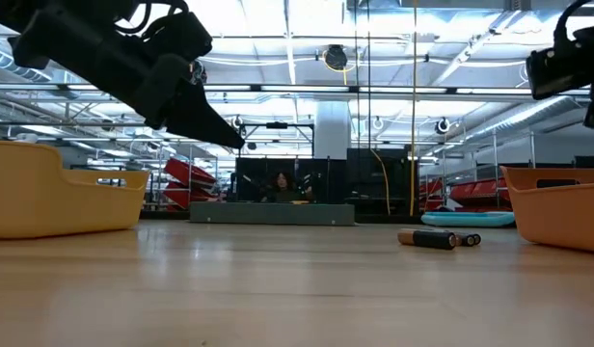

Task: Sort batteries
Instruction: Put the black battery into the orange bin

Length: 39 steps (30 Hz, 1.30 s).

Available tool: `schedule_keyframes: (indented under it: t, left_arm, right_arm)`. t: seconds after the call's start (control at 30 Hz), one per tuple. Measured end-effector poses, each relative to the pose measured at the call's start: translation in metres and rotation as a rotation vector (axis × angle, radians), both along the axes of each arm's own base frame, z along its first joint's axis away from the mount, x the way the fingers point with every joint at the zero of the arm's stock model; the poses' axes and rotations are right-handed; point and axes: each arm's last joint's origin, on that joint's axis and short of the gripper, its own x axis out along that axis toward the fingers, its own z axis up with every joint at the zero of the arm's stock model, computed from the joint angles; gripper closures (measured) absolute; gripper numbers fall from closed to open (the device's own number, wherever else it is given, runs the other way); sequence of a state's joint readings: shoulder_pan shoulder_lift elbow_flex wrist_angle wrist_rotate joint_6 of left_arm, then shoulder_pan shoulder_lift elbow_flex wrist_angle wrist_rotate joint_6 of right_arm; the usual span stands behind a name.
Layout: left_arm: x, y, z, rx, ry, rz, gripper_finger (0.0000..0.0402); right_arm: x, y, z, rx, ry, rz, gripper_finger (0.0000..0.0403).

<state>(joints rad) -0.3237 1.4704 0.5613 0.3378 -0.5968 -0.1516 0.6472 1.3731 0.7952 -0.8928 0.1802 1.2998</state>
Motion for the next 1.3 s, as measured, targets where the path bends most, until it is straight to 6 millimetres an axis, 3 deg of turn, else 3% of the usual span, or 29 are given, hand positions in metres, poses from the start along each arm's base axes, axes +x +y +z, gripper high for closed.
schedule_keyframes:
  t: [0.2,0.37,0.5,0.63,0.77,0.9,1.3]
  left_arm:
    - [-0.002,-0.002,-0.002,-0.015,0.012,0.003,0.0256]
    - [-0.006,-0.008,-0.005,-0.023,0.042,-0.014,0.0256]
    - [-0.006,-0.014,-0.003,-0.007,0.034,-0.043,0.0256]
    - [-0.005,-0.015,0.0,0.002,-0.001,-0.052,0.0256]
    - [-0.004,-0.015,0.0,0.006,-0.004,-0.054,0.0256]
    - [-0.005,-0.016,0.0,0.007,-0.001,-0.059,0.0256]
    - [-0.009,-0.027,0.0,0.011,0.005,-0.099,0.0256]
  right_arm:
    - [0.002,-0.002,0.003,0.071,0.073,-0.04,0.0271]
    - [0.017,-0.009,0.034,0.041,0.046,-0.111,0.026]
    - [0.046,-0.016,0.059,-0.034,-0.028,-0.092,0.0267]
    - [0.091,-0.018,0.067,-0.084,-0.045,0.013,0.027]
    - [0.136,-0.019,0.055,-0.13,0.0,0.175,0.0268]
    - [0.163,-0.023,0.04,-0.153,0.03,0.298,0.0258]
    - [0.189,-0.031,-0.007,-0.008,0.102,0.456,0.02]
